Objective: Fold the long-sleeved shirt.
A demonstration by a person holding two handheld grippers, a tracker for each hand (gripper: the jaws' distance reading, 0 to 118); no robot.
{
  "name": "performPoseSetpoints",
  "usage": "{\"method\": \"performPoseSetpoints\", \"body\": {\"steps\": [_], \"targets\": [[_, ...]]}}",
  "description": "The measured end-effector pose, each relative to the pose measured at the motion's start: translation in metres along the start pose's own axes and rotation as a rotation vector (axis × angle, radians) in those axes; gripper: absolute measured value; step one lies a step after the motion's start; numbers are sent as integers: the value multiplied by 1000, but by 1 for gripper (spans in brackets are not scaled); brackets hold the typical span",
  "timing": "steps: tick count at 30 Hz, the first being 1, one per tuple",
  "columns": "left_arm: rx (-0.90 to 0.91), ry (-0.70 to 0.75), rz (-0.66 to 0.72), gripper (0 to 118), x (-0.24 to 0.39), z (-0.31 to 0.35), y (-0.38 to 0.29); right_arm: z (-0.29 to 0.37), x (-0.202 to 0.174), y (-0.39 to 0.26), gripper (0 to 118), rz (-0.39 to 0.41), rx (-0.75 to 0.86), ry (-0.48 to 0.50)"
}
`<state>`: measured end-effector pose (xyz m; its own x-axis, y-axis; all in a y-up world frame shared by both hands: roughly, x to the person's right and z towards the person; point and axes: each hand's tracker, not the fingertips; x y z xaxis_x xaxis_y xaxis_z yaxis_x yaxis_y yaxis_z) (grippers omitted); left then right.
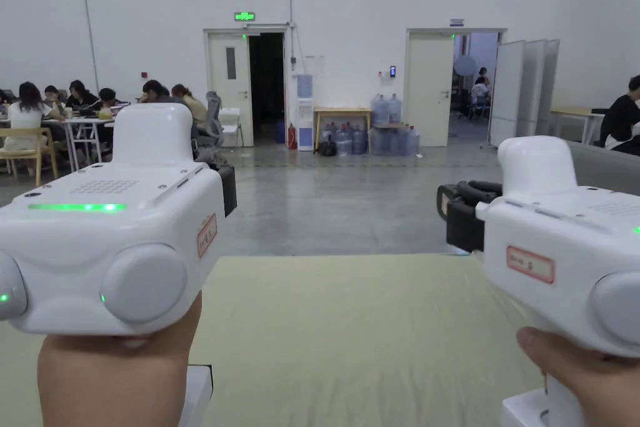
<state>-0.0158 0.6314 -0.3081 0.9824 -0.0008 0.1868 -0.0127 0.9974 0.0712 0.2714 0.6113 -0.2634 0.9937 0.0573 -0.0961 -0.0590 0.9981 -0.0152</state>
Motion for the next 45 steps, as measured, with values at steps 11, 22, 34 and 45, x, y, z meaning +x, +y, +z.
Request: {"method": "performPoseSetpoints", "body": {"steps": [11, 22, 34, 45], "targets": [[-75, 46, 24, 0, -14, -1, -16, 0, 13, -8, 2, -72, -3, -56], [-65, 49, 36, 0, -17, 4, -12, 0, 9, -5, 2, -92, -12, -50], [-24, 59, 53, 118, -27, 6, -6, -21, 15, -8, 118, -180, 25, -5], [-58, 25, 49, 118, -23, 2, -11, -7, -24, -9, 118, -22, -47, -101]]}}
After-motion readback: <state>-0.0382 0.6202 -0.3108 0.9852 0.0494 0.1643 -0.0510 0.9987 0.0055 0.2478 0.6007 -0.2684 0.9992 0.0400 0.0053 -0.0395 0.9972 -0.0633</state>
